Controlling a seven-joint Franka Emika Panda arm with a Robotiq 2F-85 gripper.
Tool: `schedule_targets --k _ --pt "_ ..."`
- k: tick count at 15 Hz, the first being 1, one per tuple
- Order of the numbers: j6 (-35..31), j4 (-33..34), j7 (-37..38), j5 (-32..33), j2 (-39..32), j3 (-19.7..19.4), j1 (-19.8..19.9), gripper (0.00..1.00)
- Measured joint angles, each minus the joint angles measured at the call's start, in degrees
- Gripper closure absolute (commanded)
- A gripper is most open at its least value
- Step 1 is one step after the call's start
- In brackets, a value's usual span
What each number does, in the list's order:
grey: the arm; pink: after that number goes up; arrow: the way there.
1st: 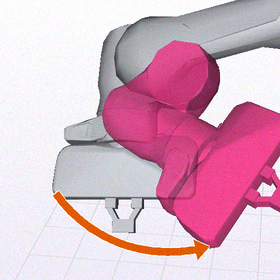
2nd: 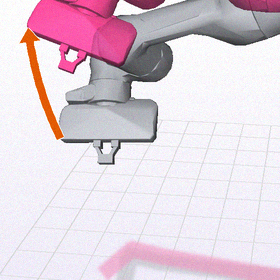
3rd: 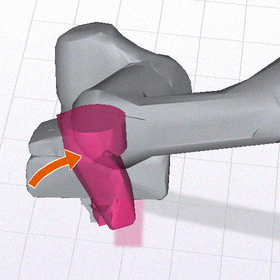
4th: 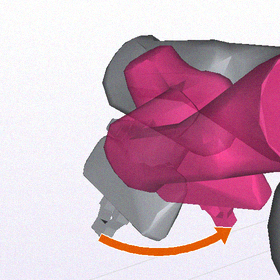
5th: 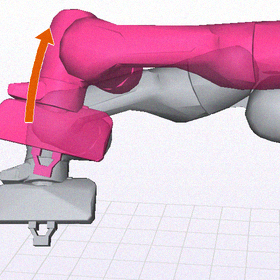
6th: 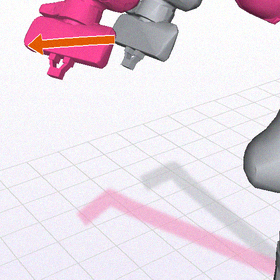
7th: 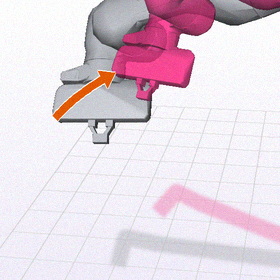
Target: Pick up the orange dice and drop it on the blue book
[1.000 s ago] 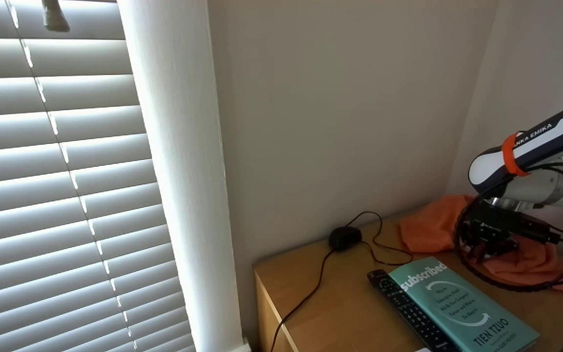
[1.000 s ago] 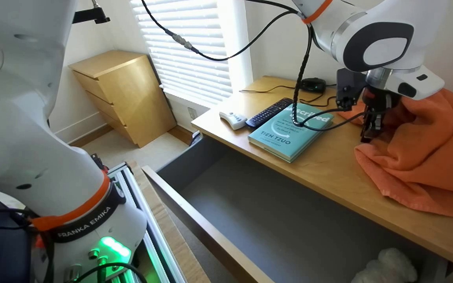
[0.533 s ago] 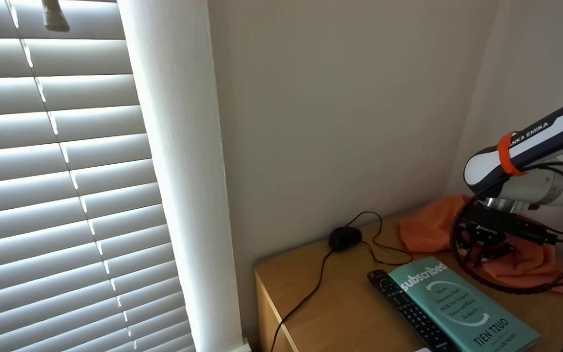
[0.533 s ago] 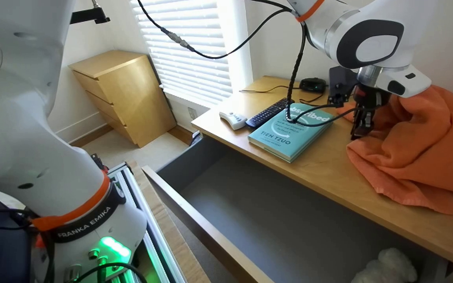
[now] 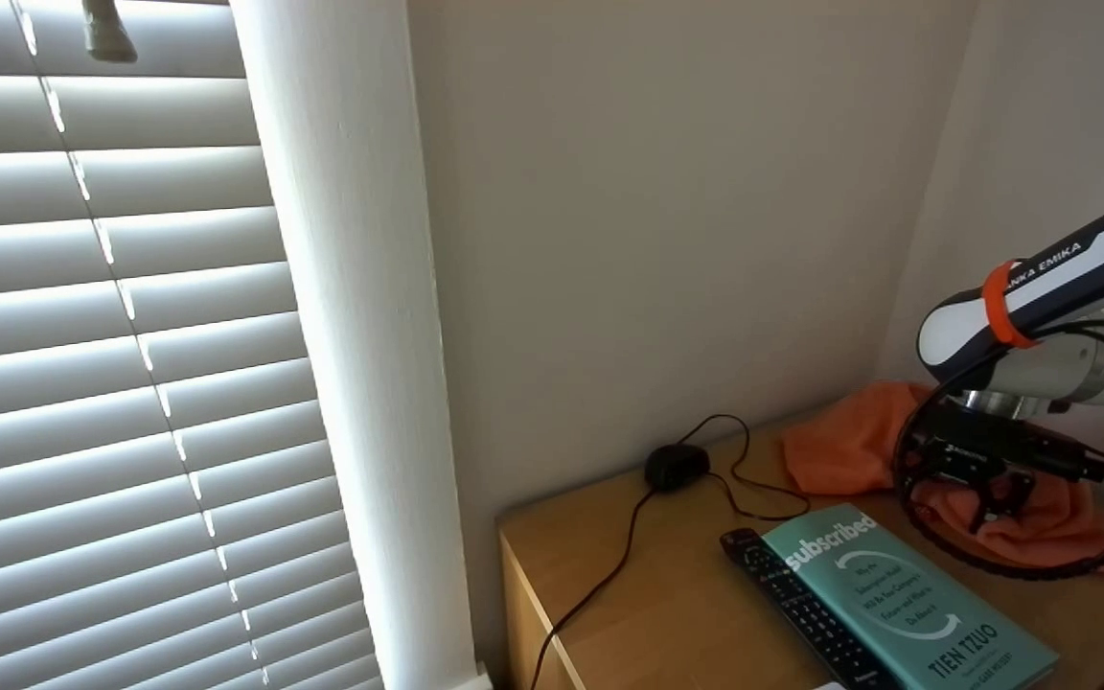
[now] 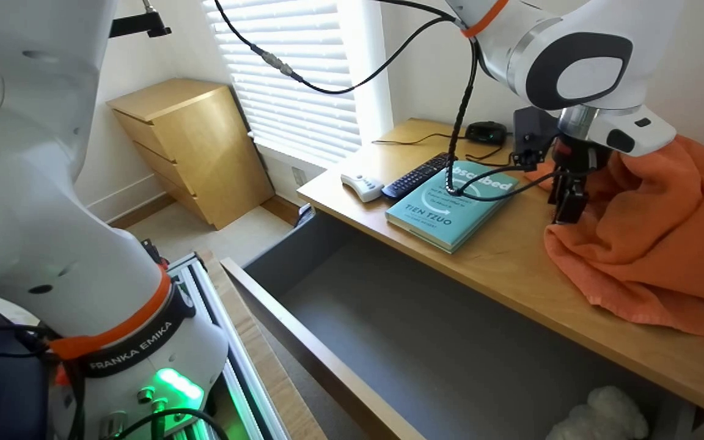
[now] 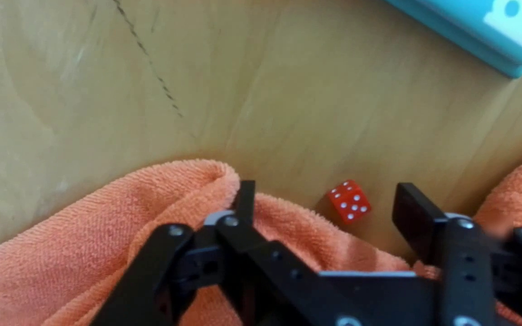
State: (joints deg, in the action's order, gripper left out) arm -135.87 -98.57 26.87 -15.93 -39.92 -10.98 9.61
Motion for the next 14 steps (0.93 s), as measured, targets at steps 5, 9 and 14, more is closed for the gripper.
schedule_targets --k 5,9,14 --pt "-0.05 0.14 -0.17 1.50 0.54 -1.70 0.07 0.00" --pt "1.12 -0.03 -1.09 1.46 1.23 -0.73 0.03 0.00" --pt "3.52 -0.30 -0.95 1.12 1.72 0.91 -0.31 0.00"
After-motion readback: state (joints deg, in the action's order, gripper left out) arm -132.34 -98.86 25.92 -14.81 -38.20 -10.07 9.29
